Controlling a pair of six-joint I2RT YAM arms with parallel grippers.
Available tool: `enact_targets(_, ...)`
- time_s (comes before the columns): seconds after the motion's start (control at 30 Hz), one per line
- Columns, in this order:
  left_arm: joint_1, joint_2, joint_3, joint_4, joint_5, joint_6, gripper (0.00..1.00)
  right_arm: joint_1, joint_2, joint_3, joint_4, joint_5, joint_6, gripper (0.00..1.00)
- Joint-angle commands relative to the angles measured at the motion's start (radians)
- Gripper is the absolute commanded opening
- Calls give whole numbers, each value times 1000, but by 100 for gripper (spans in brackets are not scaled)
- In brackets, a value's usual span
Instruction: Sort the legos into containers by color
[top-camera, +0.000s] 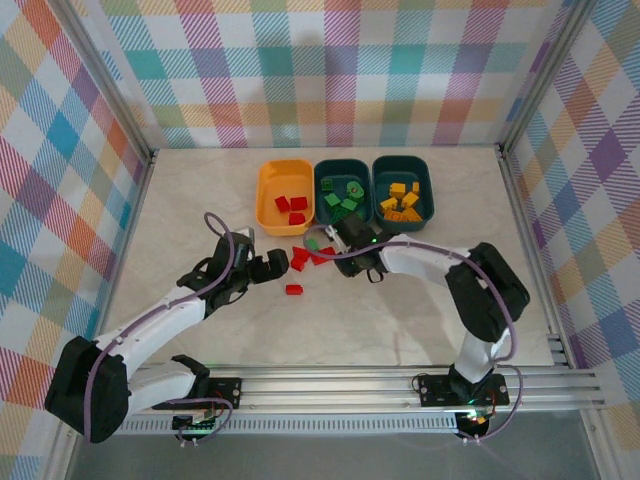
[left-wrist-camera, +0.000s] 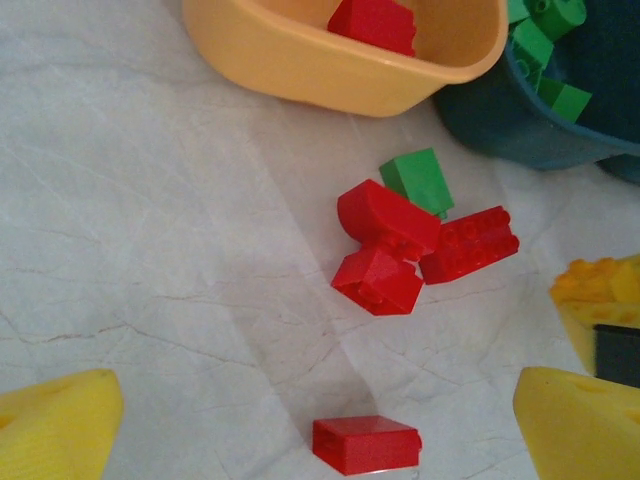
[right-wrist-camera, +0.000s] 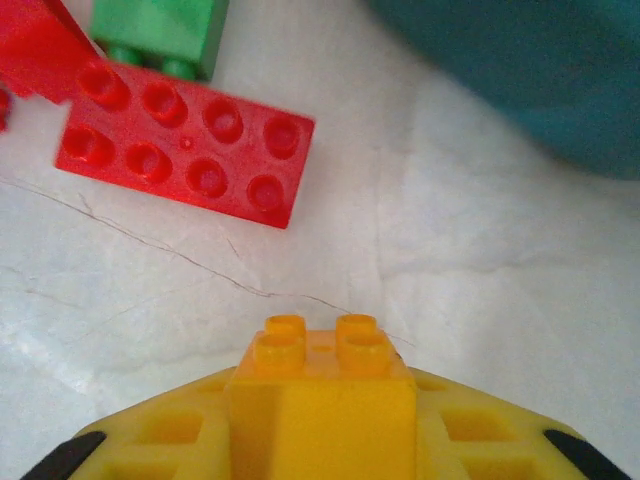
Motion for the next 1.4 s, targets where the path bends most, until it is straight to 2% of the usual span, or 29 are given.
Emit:
enact_targets(0.0, 0, 37, 52, -14, 23, -1, 99, -27, -95, 14, 40, 76, 51, 27)
enact_targets(0.1, -10, 90, 84, -32, 47, -6, 98, -138, -101, 57, 38, 75, 118, 26)
enact_targets(0.23, -55, 173, 128, -67, 66, 0, 97, -323, 11, 178, -22, 18, 228, 27)
enact_targets(0.4, -124, 270, 196, -153, 59, 30, 96, -444, 173, 333, -91, -15, 263, 30)
enact_targets(0.47, -148, 305, 215, -166, 59, 39, 96, -474, 216, 381, -120, -37, 278, 39)
enact_targets(0.5, -162, 321, 224, -174, 54, 43, 95, -484, 229, 402, -130, -35, 283, 50)
enact_targets(0.53, -177, 336, 236, -186, 43, 48, 95, -490, 238, 417, -138, -33, 287, 57)
enact_targets(0.57, -187, 349, 245, -196, 31, 51, 94, -493, 234, 423, -140, -34, 286, 60)
enact_targets(0.7, -222, 382, 269, -235, -19, 55, 94, -490, 142, 386, -114, -14, 307, 67)
enact_targets(0.8, -244, 395, 278, -260, -61, 53, 94, -466, 3, 269, -50, -16, 347, 69)
enact_targets(0.9, -265, 418, 283, -278, -100, 49, 92, -396, -146, 93, 41, -1, 383, 70)
enact_targets(1.03, -271, 454, 280, -264, -107, 38, 85, -310, -303, -108, 122, 46, 415, 71)
enact_targets(1.23, -271, 528, 291, -229, -83, 32, 70, -298, -434, -295, 185, 47, 444, 70)
enact_targets(1.37, -272, 574, 302, -219, -75, 25, 58, -297, -464, -367, 261, 49, 461, 69)
